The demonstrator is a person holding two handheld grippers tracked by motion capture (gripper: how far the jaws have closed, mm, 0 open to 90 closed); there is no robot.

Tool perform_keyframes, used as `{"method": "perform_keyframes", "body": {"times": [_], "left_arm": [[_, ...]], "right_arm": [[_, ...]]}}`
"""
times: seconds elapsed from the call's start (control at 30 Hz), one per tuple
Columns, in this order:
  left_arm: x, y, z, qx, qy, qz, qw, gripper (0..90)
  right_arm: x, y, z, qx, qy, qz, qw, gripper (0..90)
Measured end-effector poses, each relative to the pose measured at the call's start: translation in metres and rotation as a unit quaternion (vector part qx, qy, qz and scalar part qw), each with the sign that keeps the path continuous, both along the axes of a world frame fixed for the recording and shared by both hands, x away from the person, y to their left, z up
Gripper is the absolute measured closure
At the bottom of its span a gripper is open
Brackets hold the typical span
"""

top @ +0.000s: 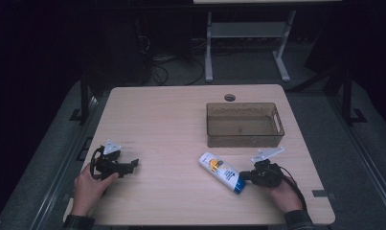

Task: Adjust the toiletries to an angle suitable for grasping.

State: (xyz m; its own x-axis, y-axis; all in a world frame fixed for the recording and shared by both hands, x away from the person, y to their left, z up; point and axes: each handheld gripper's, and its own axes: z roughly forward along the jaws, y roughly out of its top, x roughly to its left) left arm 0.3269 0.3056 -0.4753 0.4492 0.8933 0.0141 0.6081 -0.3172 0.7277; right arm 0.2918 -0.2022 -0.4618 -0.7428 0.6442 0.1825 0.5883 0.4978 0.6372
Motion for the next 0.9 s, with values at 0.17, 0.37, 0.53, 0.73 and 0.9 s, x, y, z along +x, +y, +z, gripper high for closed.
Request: {"method": "perform_keyframes", "body": {"times": [0.17, 0.37, 0.53, 0.73, 0.9], "left_arm": [[0.0, 0.0, 0.0, 0.0, 0.0, 0.0, 1.0, 13.1], [0.0, 0.0, 0.0, 0.0, 0.0, 0.0, 1.0, 13.0], [0.0, 0.0, 0.0, 0.0, 0.0, 0.0, 1.0, 13.0], [0.0, 0.0, 0.0, 0.0, 0.0, 0.0, 1.0, 13.0], [0.0, 0.0, 0.0, 0.0, 0.0, 0.0, 1.0, 13.1]], "right_arm": [[-0.007, 0.004, 0.0, 0.0, 0.003, 0.007, 1.0, 90.0], [-0.011, 0.009, -0.001, 0.001, 0.005, 0.02, 0.9998, 90.0], [-0.015, 0.013, 0.001, 0.003, 0.006, 0.03, 0.9995, 90.0], [-0.021, 0.018, 0.001, 0.006, 0.01, 0.044, 0.999, 90.0], [-0.023, 0.025, 0.001, 0.009, 0.011, 0.06, 0.9981, 90.0]]}}
